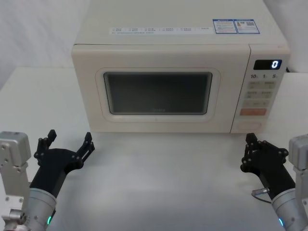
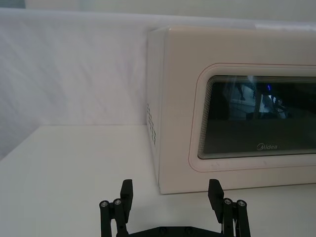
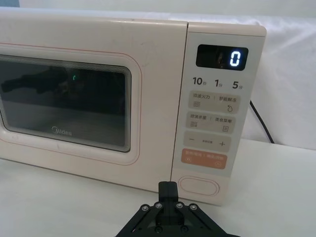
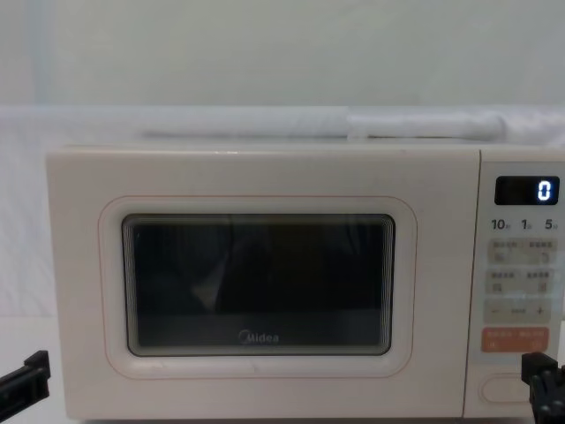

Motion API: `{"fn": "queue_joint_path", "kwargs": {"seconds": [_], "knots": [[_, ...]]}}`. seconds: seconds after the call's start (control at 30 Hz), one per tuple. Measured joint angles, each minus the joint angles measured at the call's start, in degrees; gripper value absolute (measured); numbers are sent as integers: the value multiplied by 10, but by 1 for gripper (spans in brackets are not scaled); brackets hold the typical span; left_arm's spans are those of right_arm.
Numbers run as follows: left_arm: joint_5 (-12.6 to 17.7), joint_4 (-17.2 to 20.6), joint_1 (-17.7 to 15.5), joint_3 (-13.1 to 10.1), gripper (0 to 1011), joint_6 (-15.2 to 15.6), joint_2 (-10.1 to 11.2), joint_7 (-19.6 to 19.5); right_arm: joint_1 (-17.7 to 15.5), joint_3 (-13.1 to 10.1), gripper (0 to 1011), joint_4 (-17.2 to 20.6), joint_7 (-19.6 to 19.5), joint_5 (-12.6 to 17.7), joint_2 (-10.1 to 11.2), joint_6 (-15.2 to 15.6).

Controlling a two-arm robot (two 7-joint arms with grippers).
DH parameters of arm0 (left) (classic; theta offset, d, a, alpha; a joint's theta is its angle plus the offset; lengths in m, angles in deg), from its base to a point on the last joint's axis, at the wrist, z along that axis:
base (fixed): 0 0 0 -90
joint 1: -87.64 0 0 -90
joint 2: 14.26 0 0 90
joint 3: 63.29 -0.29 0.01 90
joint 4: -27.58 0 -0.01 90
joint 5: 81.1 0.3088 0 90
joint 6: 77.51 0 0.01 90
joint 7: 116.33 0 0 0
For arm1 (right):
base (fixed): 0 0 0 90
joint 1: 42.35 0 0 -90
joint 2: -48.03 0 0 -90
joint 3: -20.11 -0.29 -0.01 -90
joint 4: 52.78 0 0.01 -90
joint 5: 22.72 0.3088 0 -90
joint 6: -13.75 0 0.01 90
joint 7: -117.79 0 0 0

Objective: Press the button to open the microwave door with one hand; close the microwave door with the other hand.

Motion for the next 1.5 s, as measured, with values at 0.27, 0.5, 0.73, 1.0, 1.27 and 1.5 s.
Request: {"fn": "queue_joint_path", "kwargs": {"seconds": [0.27,0.5,0.73,1.0,1.27,1.5], "knots": [[0,0,0,0,1001,0,0,0,-2,-12,0,0,26,12,-4,-4],[0,0,0,0,1001,0,0,0,0,-25,0,5,62,19,4,5],[0,0,0,0,1001,0,0,0,15,-41,0,13,104,23,26,40],[0,0,0,0,1001,0,0,0,43,-57,0,-4,136,36,43,72],[0,0,0,0,1001,0,0,0,75,-62,0,-56,145,55,36,79],[0,0,0,0,1001,0,0,0,95,-65,0,-99,140,67,22,77]]}}
